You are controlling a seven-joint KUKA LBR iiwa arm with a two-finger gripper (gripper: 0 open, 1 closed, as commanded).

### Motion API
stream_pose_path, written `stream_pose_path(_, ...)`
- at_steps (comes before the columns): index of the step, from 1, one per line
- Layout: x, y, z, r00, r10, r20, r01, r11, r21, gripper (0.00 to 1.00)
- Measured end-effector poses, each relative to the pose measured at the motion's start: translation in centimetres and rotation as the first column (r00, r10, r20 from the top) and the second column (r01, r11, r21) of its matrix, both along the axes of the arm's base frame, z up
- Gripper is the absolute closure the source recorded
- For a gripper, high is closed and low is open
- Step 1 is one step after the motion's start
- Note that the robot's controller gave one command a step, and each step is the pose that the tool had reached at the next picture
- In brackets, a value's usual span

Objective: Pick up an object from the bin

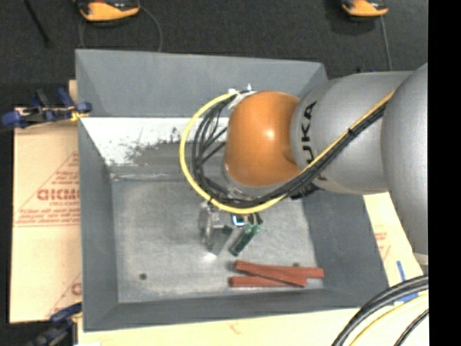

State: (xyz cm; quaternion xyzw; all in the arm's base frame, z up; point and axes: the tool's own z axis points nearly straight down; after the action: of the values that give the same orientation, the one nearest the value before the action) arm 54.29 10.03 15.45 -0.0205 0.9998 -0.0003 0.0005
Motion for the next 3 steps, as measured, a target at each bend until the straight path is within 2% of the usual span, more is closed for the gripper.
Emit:
stream_pose_path(1, 0.04, 0.04, 0.04, 1.000, -0.003, 0.001, 0.003, 1.000, 0.001, 0.00)
stream_pose_path(2, 0.03, 0.05, 0.04, 1.000, -0.004, 0.001, 0.004, 1.000, 0.002, 1.00)
stream_pose_path(3, 0.03, 0.05, 0.04, 1.000, -0.005, 0.001, 0.005, 1.000, 0.002, 0.00)
